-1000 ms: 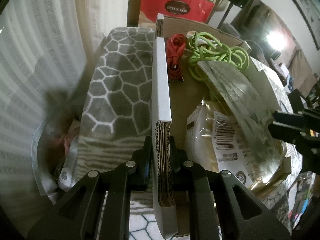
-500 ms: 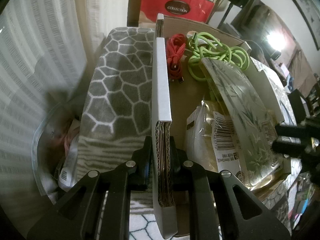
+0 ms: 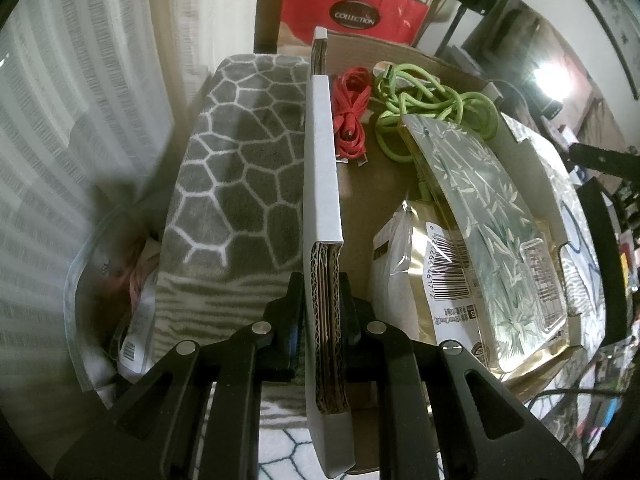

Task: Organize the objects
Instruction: 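Grasp the blue whale sticker on the blanket with the right tool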

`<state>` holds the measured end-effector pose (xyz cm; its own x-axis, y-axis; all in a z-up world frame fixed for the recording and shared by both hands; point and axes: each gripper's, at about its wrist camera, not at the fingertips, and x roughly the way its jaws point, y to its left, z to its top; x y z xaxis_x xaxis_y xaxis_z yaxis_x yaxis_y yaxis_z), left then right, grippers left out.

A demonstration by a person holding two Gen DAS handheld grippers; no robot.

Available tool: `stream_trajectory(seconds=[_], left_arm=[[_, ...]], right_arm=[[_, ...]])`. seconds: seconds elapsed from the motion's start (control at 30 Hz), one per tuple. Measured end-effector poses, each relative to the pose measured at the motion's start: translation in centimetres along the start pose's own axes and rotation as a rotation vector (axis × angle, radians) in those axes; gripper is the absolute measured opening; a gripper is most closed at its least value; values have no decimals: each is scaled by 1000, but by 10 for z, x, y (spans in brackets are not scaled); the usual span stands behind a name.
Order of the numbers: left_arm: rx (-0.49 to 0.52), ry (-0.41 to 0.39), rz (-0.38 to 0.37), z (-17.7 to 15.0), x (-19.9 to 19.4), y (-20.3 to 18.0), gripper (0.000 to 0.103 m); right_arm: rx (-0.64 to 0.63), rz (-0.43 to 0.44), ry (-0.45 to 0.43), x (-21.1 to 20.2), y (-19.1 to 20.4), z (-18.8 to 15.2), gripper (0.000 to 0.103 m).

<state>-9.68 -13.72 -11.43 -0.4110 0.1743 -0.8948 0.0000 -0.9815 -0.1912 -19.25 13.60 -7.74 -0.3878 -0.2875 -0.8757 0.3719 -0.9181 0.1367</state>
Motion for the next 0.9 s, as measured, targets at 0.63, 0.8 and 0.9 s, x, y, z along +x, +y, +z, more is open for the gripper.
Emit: stream_trajectory(seconds=[0.63, 0.8, 0.9], left_arm=[[0, 4, 3, 0, 2, -1, 13], [-1, 4, 4, 0, 2, -1, 13], [0, 4, 5, 0, 3, -1, 13]], right_arm=[[-36, -157, 52, 97, -19, 31, 70], [-65, -172, 54, 107, -16, 26, 66], [-48, -146, 56, 103, -19, 25, 42]])
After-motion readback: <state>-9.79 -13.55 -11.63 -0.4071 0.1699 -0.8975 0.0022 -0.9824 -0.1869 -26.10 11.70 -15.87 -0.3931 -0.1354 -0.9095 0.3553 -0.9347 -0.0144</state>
